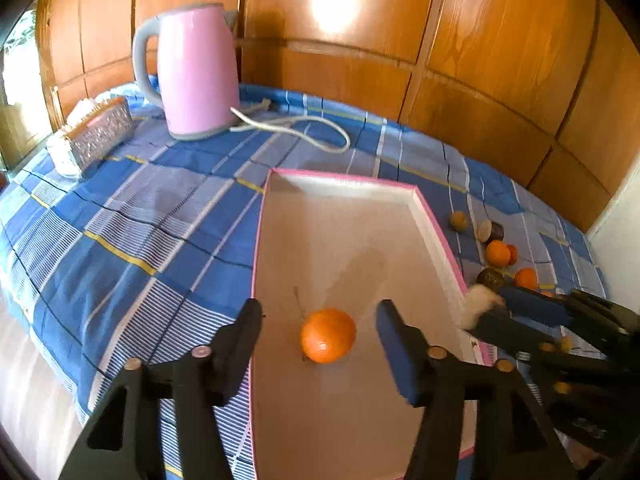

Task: Organize fruits
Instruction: 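Lower the orange into the tray with the left tool while the right tool carries the cylinder piece over, then open the right tool to drop the cylinder piece into the tray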

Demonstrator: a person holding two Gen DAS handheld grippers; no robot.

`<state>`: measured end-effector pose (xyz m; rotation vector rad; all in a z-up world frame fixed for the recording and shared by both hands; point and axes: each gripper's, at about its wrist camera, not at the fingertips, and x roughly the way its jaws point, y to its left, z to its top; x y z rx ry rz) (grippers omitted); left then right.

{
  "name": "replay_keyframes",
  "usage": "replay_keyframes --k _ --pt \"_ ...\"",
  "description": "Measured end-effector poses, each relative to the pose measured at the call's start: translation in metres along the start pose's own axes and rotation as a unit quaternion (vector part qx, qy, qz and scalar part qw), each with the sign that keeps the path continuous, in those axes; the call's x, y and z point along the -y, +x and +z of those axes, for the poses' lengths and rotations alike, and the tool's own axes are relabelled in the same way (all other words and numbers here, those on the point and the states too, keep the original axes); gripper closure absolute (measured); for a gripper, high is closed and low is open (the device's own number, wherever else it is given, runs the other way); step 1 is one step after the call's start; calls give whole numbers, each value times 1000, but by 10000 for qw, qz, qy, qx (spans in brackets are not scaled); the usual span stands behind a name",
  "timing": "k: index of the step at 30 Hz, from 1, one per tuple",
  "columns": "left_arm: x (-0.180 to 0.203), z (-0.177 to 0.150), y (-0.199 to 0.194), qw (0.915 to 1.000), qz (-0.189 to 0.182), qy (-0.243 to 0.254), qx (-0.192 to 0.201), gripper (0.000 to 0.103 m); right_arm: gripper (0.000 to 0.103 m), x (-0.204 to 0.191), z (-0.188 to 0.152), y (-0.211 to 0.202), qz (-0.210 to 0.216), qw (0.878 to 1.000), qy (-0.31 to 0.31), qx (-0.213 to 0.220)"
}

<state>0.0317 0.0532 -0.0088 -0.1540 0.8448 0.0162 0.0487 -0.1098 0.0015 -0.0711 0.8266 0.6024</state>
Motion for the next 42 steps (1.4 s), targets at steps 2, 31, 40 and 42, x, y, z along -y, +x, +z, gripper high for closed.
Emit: replay_keyframes --k 2,31,40,42 --pt "1 1 -5 9999 106 30 106 41 64 -7 7 8 -11 10000 -33 8" --pt "27 -14 -14 9994 -128 226 213 19 52 58 -62 -45 -713 9882 1350 134" --pt "44 -13 -9 9978 -564 333 24 19 53 117 -112 -81 -1362 9663 2179 111" --pt "51 -12 -9 9967 -664 462 17 19 60 131 -119 -85 -1464 9607 2354 119"
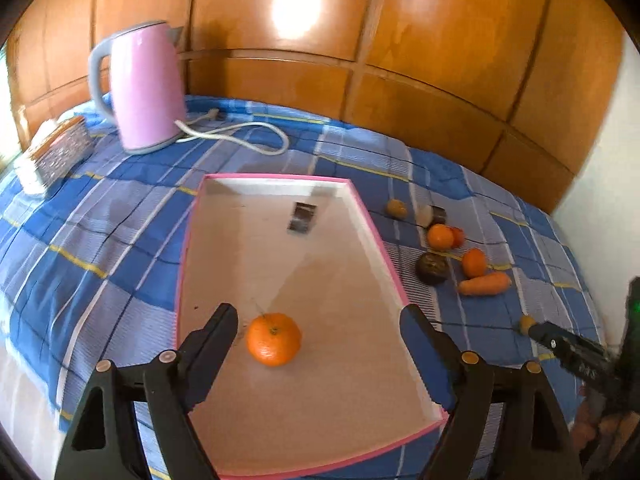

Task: Organize fruits
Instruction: 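Open the right tool to drop the cylinder piece into the tray, then grasp the small yellow fruit with the right tool while the left tool reaches the carrot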

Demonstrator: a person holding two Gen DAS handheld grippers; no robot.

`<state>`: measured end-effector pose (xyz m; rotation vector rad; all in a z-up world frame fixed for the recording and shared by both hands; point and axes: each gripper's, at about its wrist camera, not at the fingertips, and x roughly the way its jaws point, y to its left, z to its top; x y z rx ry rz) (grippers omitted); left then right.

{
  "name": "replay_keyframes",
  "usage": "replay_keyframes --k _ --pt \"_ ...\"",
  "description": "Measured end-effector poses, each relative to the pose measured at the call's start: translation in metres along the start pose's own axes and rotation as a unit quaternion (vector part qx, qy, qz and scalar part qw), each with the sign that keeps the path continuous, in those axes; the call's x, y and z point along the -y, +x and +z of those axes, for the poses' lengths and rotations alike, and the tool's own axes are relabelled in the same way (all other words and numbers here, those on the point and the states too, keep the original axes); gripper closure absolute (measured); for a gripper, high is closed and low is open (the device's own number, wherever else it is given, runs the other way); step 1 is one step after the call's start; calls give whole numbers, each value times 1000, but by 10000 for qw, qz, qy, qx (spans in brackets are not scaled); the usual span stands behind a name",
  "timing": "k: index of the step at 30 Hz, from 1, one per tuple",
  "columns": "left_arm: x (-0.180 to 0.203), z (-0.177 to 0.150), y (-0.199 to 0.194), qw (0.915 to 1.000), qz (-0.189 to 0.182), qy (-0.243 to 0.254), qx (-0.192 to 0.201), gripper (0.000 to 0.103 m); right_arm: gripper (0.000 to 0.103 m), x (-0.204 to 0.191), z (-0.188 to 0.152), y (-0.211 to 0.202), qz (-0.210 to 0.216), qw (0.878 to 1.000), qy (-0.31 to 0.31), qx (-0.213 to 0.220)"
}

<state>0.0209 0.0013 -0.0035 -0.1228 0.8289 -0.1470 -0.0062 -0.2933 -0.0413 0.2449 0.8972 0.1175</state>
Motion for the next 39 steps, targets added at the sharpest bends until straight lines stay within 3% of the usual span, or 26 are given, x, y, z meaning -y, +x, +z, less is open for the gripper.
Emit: replay_keyframes --k 4,8,14,17,18,19,23,25,39 --pt "13 3 3 9997 -193 178 -22 19 65 18 4 1 -180 9997 187 32" --pt "28 4 7 9973 -588 413 -151 19 66 20 4 6 -363 9992 147 7" --pt "54 4 10 9924 -857 876 -113 19 67 23 6 22 -651 9978 -2 -84" --pt "63 8 12 9896 -1028 999 -141 20 72 24 7 30 -769 9969 -64 -122" --pt "68 8 14 9885 -1075 1054 -165 21 78 23 7 31 -851 9962 -126 -111" --pt "72 9 16 9872 -1129 1113 -197 26 78 22 6 32 -904 9957 -200 -98" --pt "90 11 28 9805 -1391 1317 -445 44 78 24 6 32 -850 9961 -221 -88" --pt "102 11 36 9765 -1470 1471 -556 47 78 29 7 31 -733 9972 -90 -104" --pt "176 25 97 9549 -1697 2244 -949 46 78 37 9 30 -459 9987 99 -185"
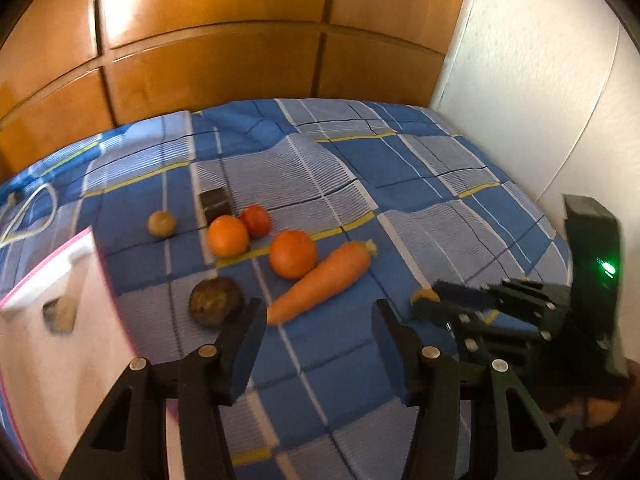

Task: Organize fruits
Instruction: 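Grasp the small yellow fruit with the right tool while the left tool reaches the carrot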

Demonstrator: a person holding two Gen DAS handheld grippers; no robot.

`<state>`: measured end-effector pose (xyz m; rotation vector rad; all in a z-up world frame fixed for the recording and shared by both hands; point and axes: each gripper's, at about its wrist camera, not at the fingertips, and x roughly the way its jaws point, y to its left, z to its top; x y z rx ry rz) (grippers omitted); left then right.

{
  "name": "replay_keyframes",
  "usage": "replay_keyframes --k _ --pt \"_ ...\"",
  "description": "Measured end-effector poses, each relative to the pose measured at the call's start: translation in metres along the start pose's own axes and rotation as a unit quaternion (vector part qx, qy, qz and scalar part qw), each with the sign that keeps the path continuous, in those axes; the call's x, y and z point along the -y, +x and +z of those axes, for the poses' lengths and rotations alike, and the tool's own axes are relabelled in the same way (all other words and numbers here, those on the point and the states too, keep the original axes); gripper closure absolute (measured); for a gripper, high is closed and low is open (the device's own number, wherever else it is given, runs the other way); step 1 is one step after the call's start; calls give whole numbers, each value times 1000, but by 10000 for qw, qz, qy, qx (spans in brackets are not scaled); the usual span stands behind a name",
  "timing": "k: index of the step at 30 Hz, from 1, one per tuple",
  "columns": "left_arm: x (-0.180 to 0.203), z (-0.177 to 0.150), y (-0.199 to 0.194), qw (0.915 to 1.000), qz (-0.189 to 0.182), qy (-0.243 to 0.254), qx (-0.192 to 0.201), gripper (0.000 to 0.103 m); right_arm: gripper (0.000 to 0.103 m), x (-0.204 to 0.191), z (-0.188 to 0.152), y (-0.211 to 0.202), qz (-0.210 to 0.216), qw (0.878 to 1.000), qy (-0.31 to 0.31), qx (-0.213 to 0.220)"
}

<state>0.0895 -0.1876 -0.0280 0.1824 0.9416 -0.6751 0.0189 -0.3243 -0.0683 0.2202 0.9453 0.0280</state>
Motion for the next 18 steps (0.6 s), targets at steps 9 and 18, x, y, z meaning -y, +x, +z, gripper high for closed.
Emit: replay_keyframes --k 9,18 --pt "-2 10 53 9972 -327 -219 -640 31 78 5 1 -1 132 9999 15 -43" --pt "13 8 54 9931 -844 22 -813 39 78 8 1 -1 212 9998 -22 -30"
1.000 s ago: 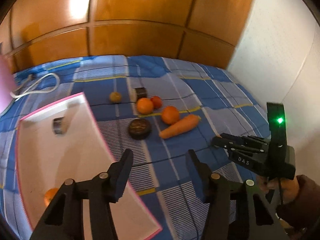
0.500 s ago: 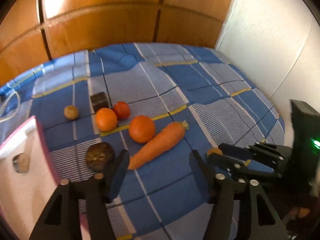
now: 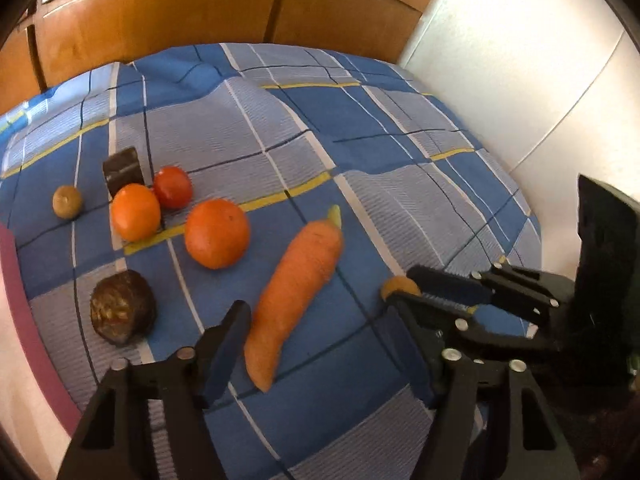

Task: Organize fruits
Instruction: 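Grasp the small yellow fruit with the right tool while the left tool reaches the carrot, then lift the carrot with the left tool into the tray while the right tool carries the yellow fruit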

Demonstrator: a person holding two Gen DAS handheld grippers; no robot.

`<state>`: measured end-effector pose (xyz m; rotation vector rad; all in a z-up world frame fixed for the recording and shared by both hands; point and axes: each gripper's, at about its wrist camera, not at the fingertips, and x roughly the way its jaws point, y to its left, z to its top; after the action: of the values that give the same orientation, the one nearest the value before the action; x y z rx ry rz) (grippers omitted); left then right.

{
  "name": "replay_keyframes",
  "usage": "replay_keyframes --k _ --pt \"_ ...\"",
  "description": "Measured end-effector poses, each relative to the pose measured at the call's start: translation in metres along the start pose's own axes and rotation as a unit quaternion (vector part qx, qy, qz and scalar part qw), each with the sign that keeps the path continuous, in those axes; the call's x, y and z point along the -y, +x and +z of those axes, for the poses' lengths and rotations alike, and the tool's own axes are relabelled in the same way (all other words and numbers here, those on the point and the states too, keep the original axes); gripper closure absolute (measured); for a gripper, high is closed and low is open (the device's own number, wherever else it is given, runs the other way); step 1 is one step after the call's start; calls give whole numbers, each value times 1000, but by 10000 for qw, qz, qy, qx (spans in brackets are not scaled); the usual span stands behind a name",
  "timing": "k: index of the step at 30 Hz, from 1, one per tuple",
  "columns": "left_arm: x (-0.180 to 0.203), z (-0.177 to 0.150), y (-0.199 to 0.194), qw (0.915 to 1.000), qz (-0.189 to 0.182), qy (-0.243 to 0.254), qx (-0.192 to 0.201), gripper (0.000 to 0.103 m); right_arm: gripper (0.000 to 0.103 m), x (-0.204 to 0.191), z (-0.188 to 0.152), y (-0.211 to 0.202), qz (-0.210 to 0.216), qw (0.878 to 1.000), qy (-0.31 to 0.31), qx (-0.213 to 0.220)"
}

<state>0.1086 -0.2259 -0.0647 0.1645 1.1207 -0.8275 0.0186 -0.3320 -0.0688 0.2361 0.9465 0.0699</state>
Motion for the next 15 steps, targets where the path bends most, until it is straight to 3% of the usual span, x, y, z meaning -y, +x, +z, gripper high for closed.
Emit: replay_keyframes --k 2,4,12,15 --pt "1 5 4 9999 126 95 -34 54 78 0 0 0 -1 10000 -18 8" --pt "1 10 10 9996 201 203 -83 59 78 0 0 0 -1 10000 -46 13" --pt "5 23 32 9977 476 452 -165 60 78 2 -1 1 78 10000 -13 -6" --pt "6 22 31 9978 547 359 -75 70 78 1 -1 2 76 10000 -12 -12"
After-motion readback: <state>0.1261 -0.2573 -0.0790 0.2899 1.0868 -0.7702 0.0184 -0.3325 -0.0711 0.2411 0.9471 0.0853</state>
